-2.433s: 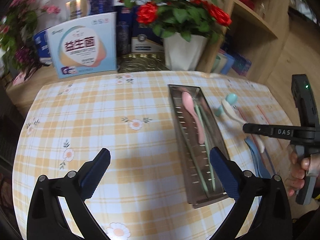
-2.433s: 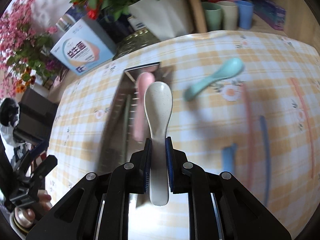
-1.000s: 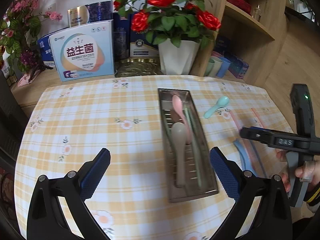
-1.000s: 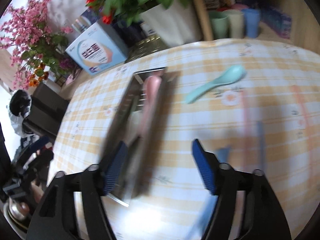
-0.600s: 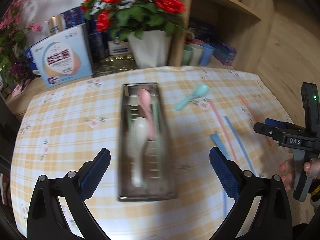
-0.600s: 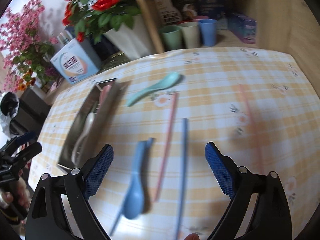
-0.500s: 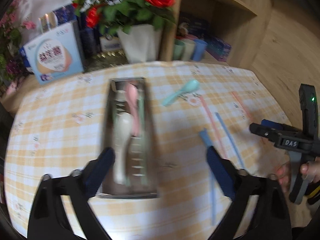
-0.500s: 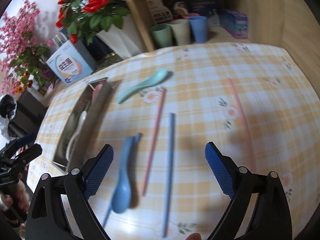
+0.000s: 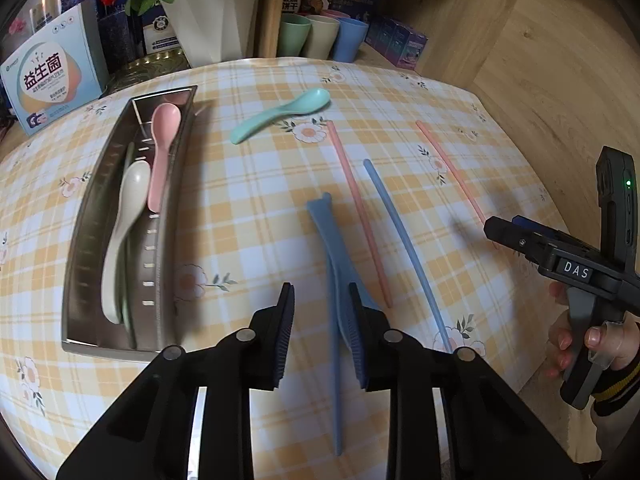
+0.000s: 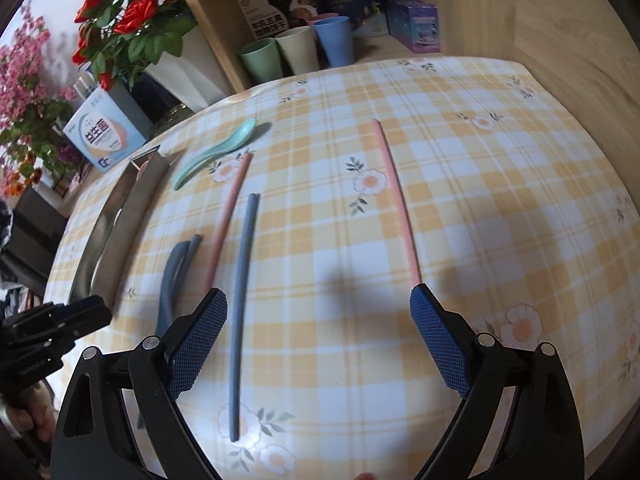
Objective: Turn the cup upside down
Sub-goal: 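Move the left tool over the blue chopstick lying beside the blue spoon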
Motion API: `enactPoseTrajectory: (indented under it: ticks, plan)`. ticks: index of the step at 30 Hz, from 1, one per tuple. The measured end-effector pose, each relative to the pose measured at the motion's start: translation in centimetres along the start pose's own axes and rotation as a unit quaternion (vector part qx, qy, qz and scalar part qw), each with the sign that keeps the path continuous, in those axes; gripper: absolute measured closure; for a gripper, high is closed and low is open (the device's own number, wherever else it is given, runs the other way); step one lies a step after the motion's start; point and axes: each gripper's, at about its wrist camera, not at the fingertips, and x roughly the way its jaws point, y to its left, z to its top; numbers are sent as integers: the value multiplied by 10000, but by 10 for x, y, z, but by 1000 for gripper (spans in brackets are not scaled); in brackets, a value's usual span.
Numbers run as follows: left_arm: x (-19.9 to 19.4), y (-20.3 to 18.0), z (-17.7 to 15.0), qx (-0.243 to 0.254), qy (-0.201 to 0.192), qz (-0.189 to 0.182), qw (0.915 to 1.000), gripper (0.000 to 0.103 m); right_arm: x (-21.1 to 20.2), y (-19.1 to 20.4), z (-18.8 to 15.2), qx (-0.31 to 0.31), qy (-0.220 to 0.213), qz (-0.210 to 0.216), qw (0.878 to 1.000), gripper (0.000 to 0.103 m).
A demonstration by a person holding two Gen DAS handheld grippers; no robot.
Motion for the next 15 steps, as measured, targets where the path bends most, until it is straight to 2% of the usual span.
enactPoseTrajectory:
  ticks: [10, 15]
  plan:
    - [10, -2, -19, -45, 261, -5, 9996, 85, 3, -1, -10, -24, 66, 168, 9998, 13]
    - [21, -7, -28, 108, 446, 62, 9989, 87, 2, 1, -10, 17, 43, 226, 9997, 13]
